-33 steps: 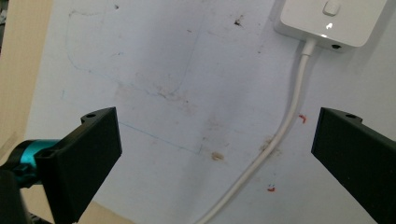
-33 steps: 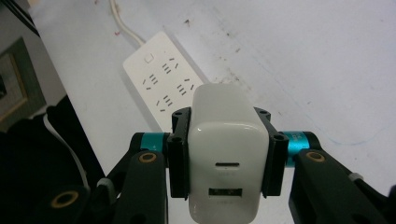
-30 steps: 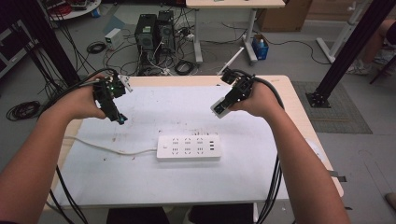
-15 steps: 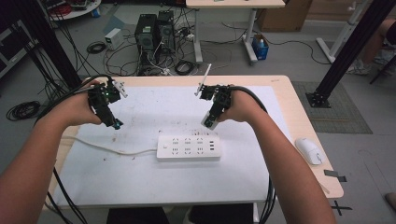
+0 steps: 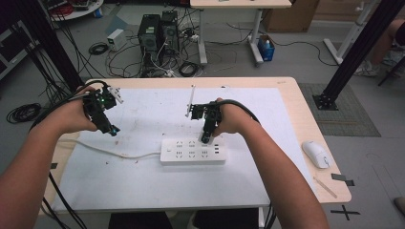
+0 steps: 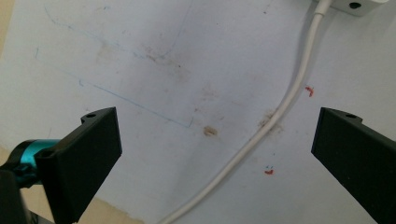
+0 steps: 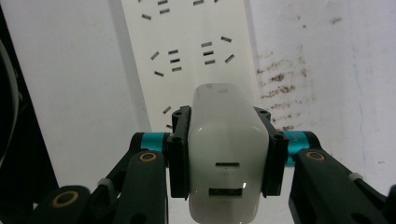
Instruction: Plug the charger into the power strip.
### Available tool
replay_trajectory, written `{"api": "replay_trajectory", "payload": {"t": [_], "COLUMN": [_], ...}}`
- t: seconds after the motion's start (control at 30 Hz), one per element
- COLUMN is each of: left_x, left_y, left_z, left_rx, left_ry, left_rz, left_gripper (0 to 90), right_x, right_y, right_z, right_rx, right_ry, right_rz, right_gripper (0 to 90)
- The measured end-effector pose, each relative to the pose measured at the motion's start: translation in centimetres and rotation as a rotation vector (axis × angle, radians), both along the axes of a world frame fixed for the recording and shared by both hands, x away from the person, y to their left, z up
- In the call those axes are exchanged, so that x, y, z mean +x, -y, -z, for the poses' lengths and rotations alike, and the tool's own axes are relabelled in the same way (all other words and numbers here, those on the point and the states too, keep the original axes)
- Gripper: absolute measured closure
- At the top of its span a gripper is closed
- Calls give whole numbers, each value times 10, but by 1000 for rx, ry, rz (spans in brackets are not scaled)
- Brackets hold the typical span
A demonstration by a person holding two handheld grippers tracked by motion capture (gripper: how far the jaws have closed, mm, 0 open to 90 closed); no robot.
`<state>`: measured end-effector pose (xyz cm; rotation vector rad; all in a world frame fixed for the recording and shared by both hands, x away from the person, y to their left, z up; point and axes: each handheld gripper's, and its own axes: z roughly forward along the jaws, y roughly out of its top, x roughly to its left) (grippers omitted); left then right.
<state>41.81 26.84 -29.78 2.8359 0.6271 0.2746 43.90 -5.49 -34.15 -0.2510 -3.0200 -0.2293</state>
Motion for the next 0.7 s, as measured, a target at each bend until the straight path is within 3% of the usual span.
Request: {"api": "replay_trajectory", "payload": {"t": [0.27,0.7], "left_x": [-2,-3], "left_y": [-7,-3], "left_z": [2,1], "left_rx": [-5,3], "left_ry": [7,14], "left_rz": [-12,2], "left_gripper": [16,16], "right_x": [0,2], "right_y": [-5,-6], "right_z": [9,14], "right_rx": [-34,-40], "right_ry": [3,4], "right_rz": [-38,-61], "right_gripper": [623,623]}}
